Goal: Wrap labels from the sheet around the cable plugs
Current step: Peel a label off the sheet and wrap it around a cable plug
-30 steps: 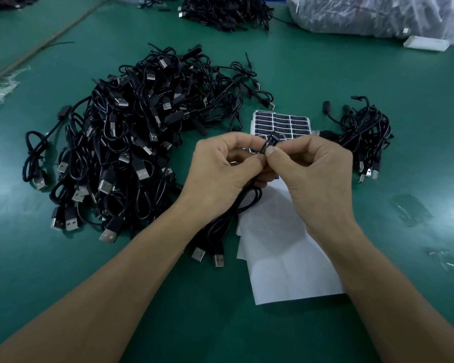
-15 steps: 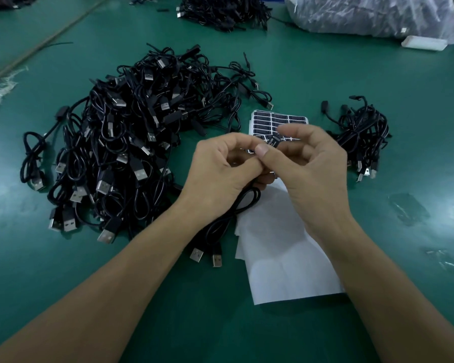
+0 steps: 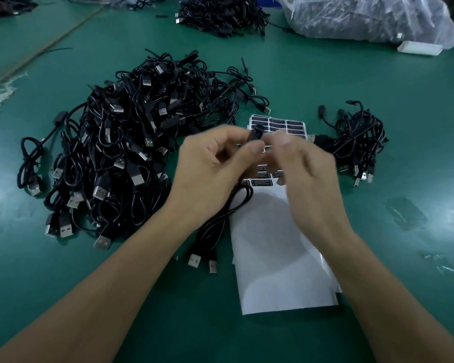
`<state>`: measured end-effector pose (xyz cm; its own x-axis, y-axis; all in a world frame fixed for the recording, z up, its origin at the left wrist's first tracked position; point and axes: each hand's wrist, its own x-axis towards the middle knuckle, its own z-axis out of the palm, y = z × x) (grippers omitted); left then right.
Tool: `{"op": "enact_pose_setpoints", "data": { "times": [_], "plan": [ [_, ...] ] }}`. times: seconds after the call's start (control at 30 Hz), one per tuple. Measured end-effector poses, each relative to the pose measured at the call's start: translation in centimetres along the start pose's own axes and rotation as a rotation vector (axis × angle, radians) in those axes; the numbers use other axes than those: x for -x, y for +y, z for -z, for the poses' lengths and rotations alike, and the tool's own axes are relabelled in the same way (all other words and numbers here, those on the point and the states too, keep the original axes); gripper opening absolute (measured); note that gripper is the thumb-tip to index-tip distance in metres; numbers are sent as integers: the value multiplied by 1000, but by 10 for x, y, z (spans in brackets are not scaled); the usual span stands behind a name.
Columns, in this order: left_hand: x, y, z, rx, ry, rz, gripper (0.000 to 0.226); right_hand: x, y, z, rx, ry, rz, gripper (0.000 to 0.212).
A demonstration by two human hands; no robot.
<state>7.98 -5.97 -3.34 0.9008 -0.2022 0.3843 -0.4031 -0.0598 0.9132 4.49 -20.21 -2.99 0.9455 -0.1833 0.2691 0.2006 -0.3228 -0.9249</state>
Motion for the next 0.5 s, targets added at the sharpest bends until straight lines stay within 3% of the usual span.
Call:
{"op": "enact_pose_setpoints", "data": {
  "times": [0.17, 0.33, 0.43, 0.5],
  "plan": [
    [-4, 7, 7, 230, 142, 43, 11, 7, -3, -11, 325, -245, 196, 21],
    [-7, 6, 11, 306, 226, 100, 16, 9, -4, -12, 101, -279, 11, 27],
    [-10, 4, 18, 358, 290, 116, 23, 6, -10, -3, -183, -370, -41, 18],
    [-12, 3, 21, 422, 339, 161, 31, 0, -14, 7, -237, -319, -44, 6]
  ]
}}
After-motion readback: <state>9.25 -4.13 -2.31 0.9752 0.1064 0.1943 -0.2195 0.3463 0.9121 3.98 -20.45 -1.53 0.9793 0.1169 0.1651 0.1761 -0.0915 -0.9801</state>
